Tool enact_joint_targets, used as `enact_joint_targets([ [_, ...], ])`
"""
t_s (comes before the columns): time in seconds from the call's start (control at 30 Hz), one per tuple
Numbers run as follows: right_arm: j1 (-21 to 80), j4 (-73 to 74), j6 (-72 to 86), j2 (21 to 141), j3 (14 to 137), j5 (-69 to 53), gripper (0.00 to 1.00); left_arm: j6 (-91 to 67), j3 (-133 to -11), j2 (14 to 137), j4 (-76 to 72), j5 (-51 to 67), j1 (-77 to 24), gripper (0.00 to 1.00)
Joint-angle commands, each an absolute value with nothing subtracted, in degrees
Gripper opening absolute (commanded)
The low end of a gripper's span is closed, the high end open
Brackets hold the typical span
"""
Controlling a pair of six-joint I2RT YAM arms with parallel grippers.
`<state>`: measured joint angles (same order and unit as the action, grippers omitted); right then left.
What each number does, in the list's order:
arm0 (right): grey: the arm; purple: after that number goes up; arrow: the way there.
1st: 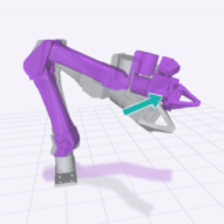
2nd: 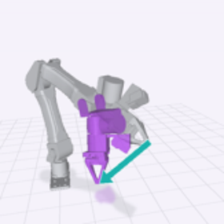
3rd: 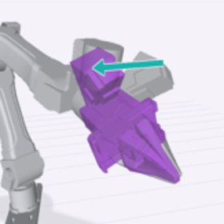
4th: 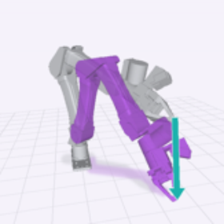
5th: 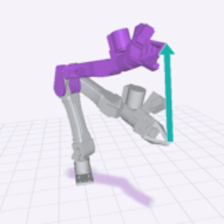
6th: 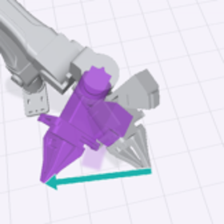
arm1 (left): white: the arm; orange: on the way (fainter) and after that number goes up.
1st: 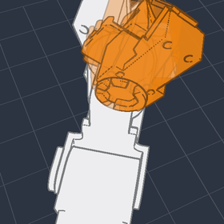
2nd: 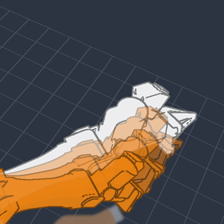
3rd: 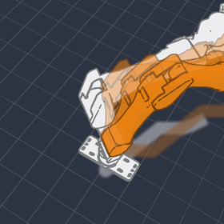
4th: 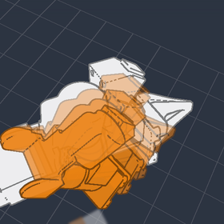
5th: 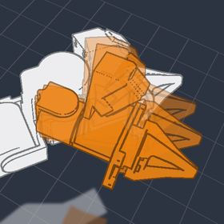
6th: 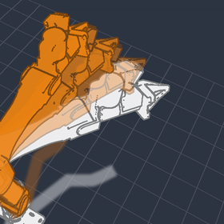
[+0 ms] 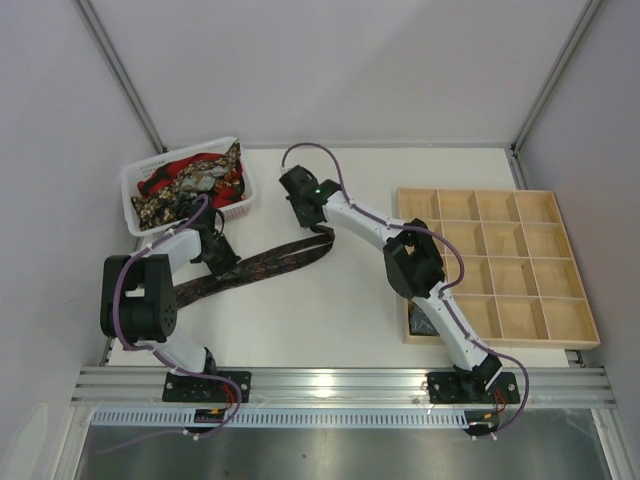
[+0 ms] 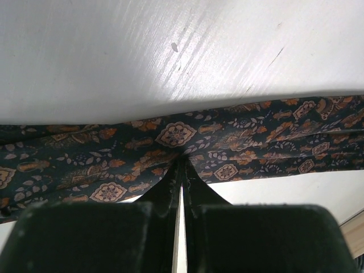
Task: Roll the ties
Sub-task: Flatten the tie
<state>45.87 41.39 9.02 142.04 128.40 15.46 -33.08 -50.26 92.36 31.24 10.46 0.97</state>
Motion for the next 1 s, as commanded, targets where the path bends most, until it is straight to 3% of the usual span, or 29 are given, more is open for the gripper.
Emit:
enact_joint_targets([
  [0.0, 41.5, 40.87, 15.72, 134.14, 128.68, 15.12, 0.13, -31.64, -52.56, 91.94, 32.25, 9.67, 1.32, 0.05],
  [0.1, 36.66, 37.89, 19.76, 126.96, 118.51, 14.15, 0.12, -31.38, -53.0, 90.71, 32.61, 9.93, 1.32, 0.05],
  [0.2, 31.13, 31.91, 21.52, 119.56, 105.85, 11.7, 0.19, -31.29, -53.52, 89.39, 33.66, 10.46, 1.32, 0.05],
  [0.27, 26.75, 30.85, 23.2, 116.91, 99.71, 9.94, 0.32, -31.29, -53.7, 87.99, 34.36, 10.2, 1.41, 0.04],
  [0.3, 25.41, 29.98, 24.33, 114.98, 98.02, 8.63, 0.49, -31.29, -53.79, 87.46, 34.97, 10.2, 1.32, 0.04],
  [0.47, 23.55, 30.06, 23.65, 112.5, 94.48, 1.41, 0.72, -31.46, -54.58, 83.68, 38.14, 7.65, 1.41, 0.09],
  [0.7, 28.29, 30.76, 22.06, 113.02, 97.64, -3.15, 0.68, -32.69, -53.27, 75.51, 46.74, -3.13, 6.84, 0.15],
  [0.77, 30.75, 29.89, 24.68, 114.34, 98.52, -6.84, 0.66, -32.52, -51.86, 74.62, 47.89, -6.06, 8.69, 0.23],
  [0.87, 34.27, 27.43, 29.16, 117.15, 100.02, -11.51, 0.6, -32.87, -50.81, 74.88, 51.14, -10.88, 13.43, 0.26],
  [0.97, 37.35, 26.72, 31.2, 119.79, 102.21, -12.66, 0.45, -35.24, -49.93, 76.02, 53.25, -14.57, 16.42, 0.26],
])
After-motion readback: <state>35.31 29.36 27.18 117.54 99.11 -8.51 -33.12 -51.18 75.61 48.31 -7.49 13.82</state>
